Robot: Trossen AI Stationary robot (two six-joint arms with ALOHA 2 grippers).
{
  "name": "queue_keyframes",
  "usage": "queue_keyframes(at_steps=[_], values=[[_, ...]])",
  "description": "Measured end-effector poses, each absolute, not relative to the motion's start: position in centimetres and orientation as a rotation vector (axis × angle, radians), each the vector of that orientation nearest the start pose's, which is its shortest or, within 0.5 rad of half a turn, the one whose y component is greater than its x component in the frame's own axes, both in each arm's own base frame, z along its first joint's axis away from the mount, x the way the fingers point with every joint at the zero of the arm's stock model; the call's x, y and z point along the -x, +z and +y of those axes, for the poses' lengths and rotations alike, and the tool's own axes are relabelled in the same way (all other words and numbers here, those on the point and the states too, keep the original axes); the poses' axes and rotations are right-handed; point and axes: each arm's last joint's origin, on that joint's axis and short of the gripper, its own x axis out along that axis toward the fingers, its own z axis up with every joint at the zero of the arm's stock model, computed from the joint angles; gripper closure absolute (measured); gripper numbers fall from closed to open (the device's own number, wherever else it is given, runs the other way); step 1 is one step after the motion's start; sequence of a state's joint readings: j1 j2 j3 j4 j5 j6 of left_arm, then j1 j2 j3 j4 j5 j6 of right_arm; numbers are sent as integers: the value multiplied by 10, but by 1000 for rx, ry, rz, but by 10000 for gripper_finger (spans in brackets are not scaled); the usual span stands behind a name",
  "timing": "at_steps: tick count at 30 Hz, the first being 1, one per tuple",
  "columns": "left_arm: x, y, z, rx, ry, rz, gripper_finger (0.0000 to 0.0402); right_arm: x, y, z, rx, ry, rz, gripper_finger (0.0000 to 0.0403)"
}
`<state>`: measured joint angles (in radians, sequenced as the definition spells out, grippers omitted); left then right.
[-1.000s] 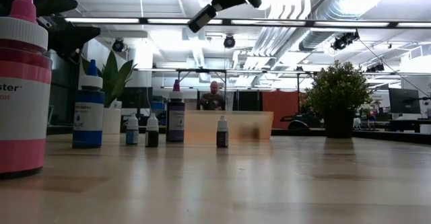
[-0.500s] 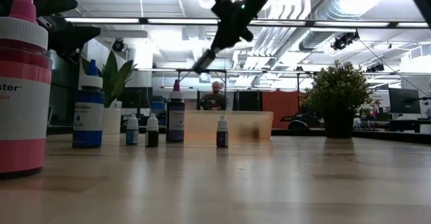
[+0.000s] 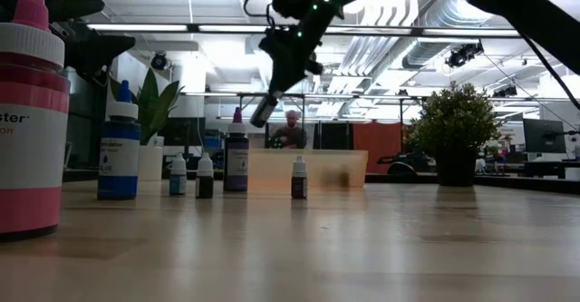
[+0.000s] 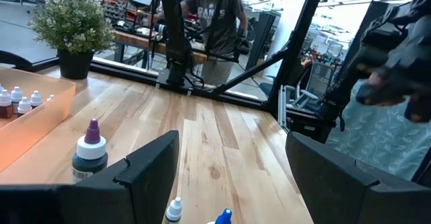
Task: Pick & Place food coloring
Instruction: Put the big black food coloring bottle into the orange bin
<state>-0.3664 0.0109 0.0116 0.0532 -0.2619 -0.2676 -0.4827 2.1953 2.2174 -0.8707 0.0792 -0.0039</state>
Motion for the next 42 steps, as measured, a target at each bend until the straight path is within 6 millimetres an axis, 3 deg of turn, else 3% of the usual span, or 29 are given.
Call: queue_keyframes(at_steps=[6,14,26,42], values=[[-93,172,-28,284,-111,-37,130,-431,272,-234,-291,-572,945,294],[-93,172,-28,284,-111,-37,130,-425,258,-238,-509,-713,972,294],[-93,172,-28,284,-111,-37,130,-408,253,-238,-545,-783,1123,294],[-93,172,-28,284,-111,-37,130,-393,243,-255,-545,-798,1200,294]])
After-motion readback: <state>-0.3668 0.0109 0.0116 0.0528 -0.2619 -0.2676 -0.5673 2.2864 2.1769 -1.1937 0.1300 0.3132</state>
